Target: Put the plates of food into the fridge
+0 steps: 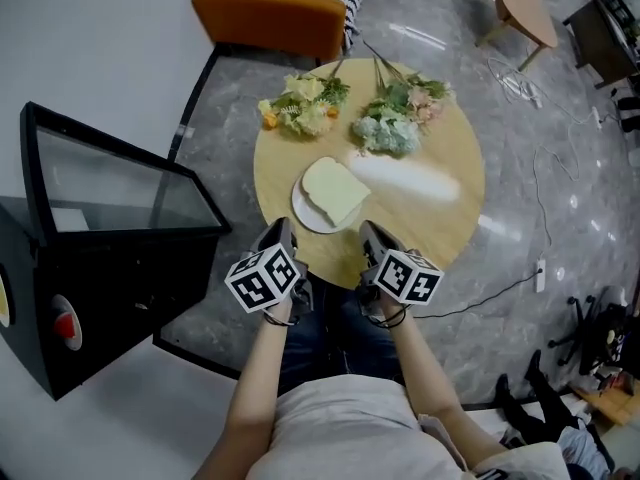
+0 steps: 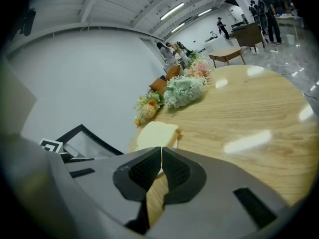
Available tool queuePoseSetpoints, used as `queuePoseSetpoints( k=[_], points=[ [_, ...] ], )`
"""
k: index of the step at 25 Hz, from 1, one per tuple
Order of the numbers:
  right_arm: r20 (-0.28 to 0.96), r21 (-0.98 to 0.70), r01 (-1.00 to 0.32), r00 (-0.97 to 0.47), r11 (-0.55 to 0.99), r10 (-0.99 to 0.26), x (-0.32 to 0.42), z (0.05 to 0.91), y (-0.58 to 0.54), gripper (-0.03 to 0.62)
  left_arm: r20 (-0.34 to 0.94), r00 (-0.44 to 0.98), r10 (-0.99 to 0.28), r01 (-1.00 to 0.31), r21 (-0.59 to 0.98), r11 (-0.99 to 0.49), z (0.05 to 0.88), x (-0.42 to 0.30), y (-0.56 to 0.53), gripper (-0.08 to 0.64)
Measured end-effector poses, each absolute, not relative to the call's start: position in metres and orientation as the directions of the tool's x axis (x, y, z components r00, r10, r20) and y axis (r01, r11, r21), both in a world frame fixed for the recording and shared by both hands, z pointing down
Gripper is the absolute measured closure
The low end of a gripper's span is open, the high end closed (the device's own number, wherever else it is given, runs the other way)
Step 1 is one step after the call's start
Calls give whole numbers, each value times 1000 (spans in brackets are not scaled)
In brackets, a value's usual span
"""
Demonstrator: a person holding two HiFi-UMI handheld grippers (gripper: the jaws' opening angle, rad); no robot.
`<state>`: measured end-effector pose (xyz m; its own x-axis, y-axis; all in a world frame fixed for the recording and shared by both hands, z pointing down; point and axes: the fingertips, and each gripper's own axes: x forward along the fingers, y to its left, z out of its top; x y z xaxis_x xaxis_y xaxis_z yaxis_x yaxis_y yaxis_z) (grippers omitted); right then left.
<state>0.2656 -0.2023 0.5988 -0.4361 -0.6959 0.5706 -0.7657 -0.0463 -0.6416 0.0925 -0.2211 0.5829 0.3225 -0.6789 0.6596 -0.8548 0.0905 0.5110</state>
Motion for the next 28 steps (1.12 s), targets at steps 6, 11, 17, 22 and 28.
queuePoseSetpoints(
  k=[6, 11, 17, 22, 28],
  points=[
    [587, -689, -709, -426, -149, -689, 270, 613, -208, 577, 699, 382, -605, -830, 548, 109, 605, 97, -228, 511],
    [618, -679, -712, -426, -177, -661, 271, 624, -213, 575, 715, 407, -569, -820, 560, 117, 615, 99, -238, 474],
    [641, -674, -711, -430, -200, -636, 270, 629, -220, 575, 721, 448, -528, -804, 583, 113, 621, 100, -253, 465],
    [653, -679, -702, -444, -214, -614, 265, 633, -220, 566, 734, 484, -476, -803, 589, 91, 627, 104, -258, 465],
    [661, -688, -688, -463, -230, -590, 259, 639, -221, 537, 736, 508, -448, -799, 597, 73, 629, 107, -266, 465]
  ],
)
